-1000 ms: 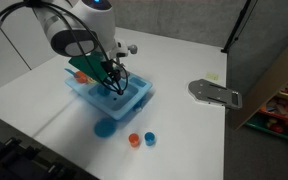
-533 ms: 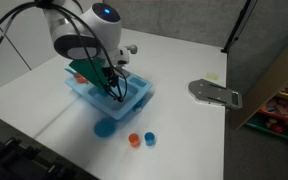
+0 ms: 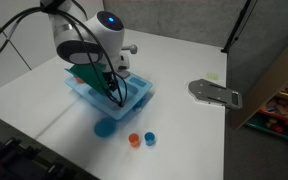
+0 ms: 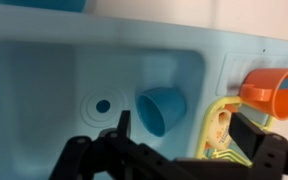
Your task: Remove the cup from the sink and put it on the table
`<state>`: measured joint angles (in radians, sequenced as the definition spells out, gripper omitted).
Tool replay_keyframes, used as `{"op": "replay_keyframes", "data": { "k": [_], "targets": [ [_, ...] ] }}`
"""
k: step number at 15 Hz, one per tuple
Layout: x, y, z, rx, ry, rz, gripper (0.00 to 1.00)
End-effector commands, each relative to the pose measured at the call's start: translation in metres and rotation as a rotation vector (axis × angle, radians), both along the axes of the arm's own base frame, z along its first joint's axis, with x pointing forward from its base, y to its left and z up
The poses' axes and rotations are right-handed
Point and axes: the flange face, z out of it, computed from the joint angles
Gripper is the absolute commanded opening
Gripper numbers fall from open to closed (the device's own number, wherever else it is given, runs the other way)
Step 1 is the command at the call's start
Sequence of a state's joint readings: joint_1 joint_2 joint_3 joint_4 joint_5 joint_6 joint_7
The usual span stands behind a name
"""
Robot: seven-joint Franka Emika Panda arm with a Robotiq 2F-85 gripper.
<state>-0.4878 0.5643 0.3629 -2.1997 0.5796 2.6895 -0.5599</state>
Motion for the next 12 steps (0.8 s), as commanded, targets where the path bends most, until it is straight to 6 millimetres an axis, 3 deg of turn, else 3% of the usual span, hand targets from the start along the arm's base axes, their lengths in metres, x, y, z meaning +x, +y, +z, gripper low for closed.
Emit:
{"op": "replay_keyframes", "data": {
  "k": [1,12],
  "targets": [
    [0.001,0.000,0.001,0.000,0.000,0.001,1.00],
    [0.019,-0.004,-0.023,0.102,-0.085,0.083,1.00]
  ]
}}
